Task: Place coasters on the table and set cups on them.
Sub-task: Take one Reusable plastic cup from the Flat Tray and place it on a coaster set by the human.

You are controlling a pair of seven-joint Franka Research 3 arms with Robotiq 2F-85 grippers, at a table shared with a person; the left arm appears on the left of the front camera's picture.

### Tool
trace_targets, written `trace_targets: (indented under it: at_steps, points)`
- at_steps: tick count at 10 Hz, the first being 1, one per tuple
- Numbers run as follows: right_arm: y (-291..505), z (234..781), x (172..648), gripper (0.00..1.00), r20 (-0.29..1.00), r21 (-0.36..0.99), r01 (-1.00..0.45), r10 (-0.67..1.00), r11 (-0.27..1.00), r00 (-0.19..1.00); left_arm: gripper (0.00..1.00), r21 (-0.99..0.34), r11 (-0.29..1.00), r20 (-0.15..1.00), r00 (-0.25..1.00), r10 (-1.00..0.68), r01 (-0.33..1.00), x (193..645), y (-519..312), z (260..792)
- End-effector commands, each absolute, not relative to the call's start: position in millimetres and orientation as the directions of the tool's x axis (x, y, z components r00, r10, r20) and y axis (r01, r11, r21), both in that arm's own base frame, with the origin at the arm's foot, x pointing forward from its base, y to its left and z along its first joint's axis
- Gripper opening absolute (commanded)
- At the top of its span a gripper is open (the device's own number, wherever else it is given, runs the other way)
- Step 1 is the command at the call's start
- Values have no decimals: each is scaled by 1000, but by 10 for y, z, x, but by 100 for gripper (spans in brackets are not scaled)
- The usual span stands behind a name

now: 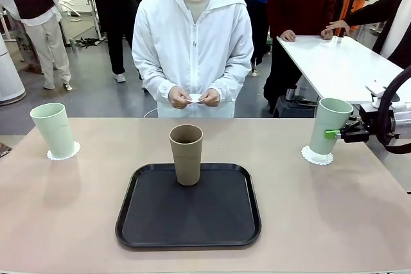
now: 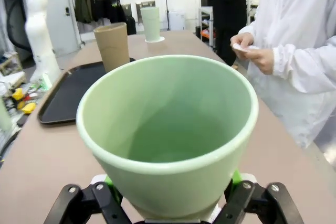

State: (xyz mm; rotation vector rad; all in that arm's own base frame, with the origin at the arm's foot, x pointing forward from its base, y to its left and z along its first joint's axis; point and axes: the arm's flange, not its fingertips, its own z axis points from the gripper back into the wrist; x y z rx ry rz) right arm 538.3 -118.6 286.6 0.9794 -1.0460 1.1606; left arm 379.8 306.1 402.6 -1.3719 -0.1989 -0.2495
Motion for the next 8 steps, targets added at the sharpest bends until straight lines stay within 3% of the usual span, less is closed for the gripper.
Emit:
trace_targets:
  at_steps: [1, 8]
  points:
    - [-1174, 2799, 5461, 86, 968, 42, -992, 243, 121, 71, 100, -940, 186, 280, 958, -59, 286, 3792, 3064, 4046]
    - [-1135, 2672, 5542, 86, 957, 71, -989, 271, 128, 103, 100, -940, 186, 280, 958, -59, 286, 3792, 3064, 4046]
